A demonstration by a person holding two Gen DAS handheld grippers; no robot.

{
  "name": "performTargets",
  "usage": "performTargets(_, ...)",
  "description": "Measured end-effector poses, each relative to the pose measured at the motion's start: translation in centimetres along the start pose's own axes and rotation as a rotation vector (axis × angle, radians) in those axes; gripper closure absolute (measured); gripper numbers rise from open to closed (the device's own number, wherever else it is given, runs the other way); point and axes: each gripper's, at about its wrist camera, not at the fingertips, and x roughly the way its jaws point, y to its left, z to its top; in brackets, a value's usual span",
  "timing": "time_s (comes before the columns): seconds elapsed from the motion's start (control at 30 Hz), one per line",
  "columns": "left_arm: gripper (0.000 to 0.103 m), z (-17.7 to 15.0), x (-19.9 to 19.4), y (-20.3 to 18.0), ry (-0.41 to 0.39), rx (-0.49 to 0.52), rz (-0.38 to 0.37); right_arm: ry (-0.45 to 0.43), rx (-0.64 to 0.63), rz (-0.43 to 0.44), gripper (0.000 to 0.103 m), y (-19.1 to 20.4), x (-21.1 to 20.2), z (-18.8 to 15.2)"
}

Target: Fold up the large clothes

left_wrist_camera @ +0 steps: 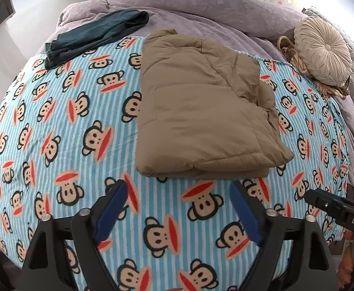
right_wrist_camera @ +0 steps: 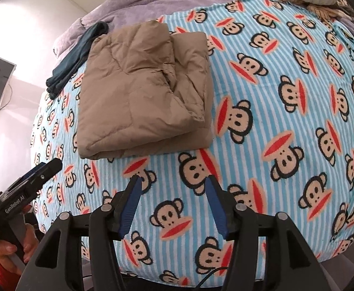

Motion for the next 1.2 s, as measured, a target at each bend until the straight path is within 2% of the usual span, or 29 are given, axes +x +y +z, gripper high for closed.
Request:
performTargets(0.03,0.001,-0.2,-0.3,0.0,-0.010,-0.004,0.004,-0.003,-0.004,0.000,0.045,0.2,-0.2,0.0)
performTargets(0.33,0.001,-1.0,-2.4,0.4,-0.036,-0.006,0.022,-0.034,-0.036,-0.008,0.037,1.8,-1.8,0.0)
performTargets(0.4,0.001,-1.0,-2.9,0.4,-0.044,-0.007,0.043,-0.043,-0.046,-0.015,0.028,2.2,-2.3,0.1)
performTargets(0.47,0.001,-0.9,-3.4,0.4,-0.055,-0.007,0.053,-0.059,-0.057,-0.025,0.023,2.6,-2.8,0.1)
performTargets(0.63,0.001,-0.6,-5.0,-0.3,-0.096,0.026,0.083,-0.114,-0.090,-0.075,0.019,4.1,-4.6,0.5)
performTargets(0.7,0.001,-0.4,-5.9,-0.7,-0.130,0.046,0.104,-0.155,-0.110,-0.091,0.011,4.9,-5.6,0.6)
performTargets(0.9,0.001,0.4,-7.6,-1.3,-0.179,0.044,0.128,-0.280,-0.134,-0.114,0.011,6.6,-8.2,0.9)
performTargets(1.07,0.001,0.9,-8.9,-1.4,-0.208,0.016,0.131,-0.302,-0.138,-0.162,0.011,7.0,-8.8,1.3)
performTargets(1.2,0.001,1.0,-9.5,-1.5,-0.223,0.007,0.140,-0.297,-0.146,-0.168,0.011,7.2,-8.9,1.2)
